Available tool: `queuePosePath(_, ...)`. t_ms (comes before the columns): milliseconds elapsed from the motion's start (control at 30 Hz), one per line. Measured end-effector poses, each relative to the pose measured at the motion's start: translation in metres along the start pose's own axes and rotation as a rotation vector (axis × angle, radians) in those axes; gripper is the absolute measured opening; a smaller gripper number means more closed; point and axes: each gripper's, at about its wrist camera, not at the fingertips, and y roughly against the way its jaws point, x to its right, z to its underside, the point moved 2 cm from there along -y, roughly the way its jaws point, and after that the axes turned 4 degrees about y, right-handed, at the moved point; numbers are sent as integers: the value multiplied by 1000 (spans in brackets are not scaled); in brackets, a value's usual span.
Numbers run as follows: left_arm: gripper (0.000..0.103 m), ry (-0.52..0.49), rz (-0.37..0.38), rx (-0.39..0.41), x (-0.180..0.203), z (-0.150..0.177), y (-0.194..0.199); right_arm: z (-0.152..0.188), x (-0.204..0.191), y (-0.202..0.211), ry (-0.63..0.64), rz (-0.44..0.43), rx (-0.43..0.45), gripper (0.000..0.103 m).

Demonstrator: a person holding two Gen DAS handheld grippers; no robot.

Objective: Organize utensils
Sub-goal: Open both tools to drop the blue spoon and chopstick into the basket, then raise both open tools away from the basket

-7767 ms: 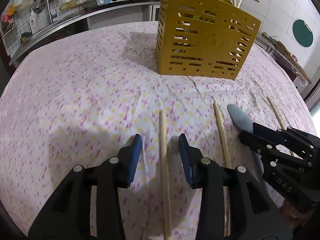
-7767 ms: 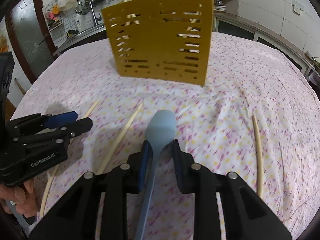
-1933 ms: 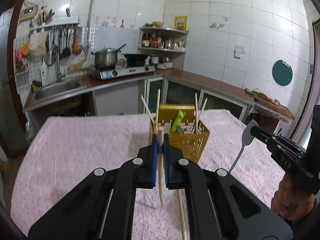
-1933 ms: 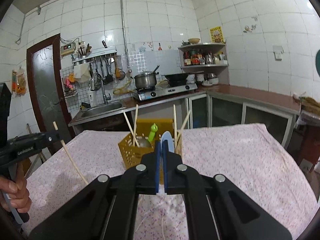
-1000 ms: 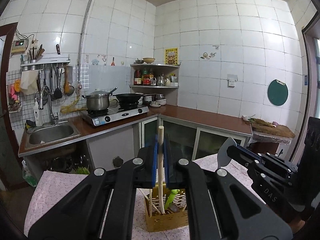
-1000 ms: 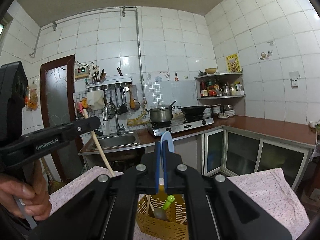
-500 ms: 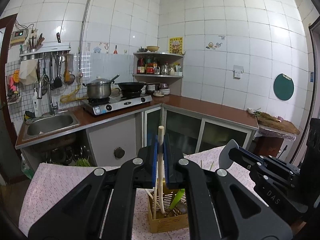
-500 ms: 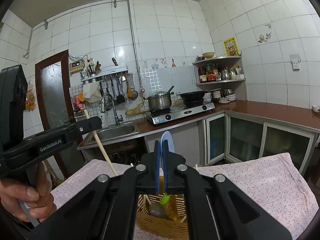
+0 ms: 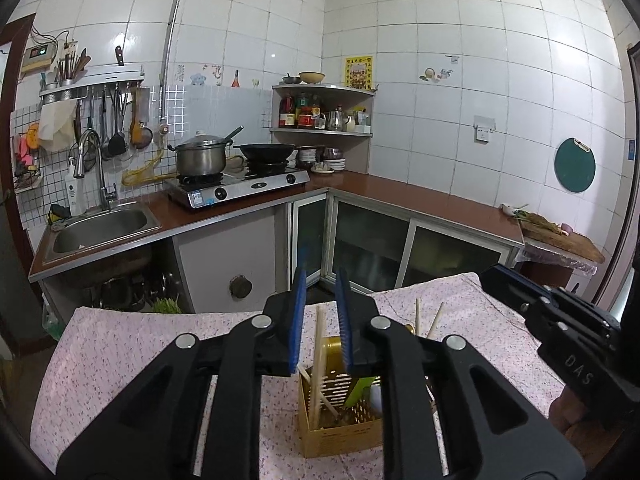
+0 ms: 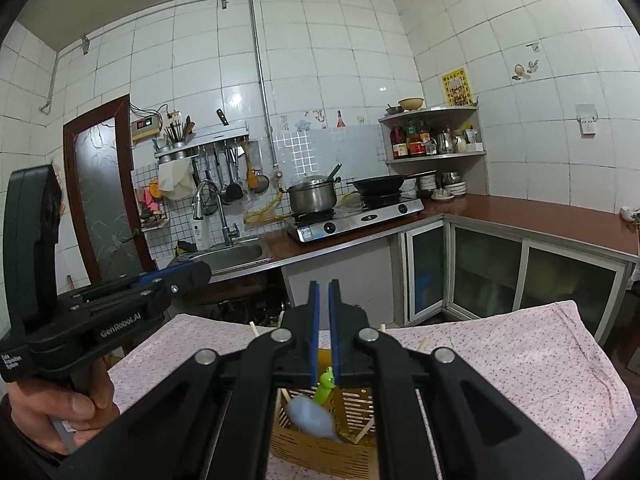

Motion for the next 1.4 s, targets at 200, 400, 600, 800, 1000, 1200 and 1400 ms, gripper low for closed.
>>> queuePosePath(200,16,9,-7,0,-2,4,9,-4,0,11,6,11,6,6)
queuePosePath(400,16,7,-10,2,1,7,21,-9,0,29,8,20,21,6)
queuePosePath(600,16,-1,-5,21,10,14,49,-12,-2,56,14,37,38,6)
queuePosePath(800,18,-6,0,43,21,17,78,-14,-3,86,12,63,44,6)
queuePosePath(1000,23,-7,6,35,30,32,99,-6,-5,114,17,74,25,6)
queuePosePath(1200,28,4,-4,11,34,55,114,12,2,132,1,93,-14,25)
queuePosePath(1400,31,5,-15,-8,35,72,123,24,8,146,-4,109,-34,30)
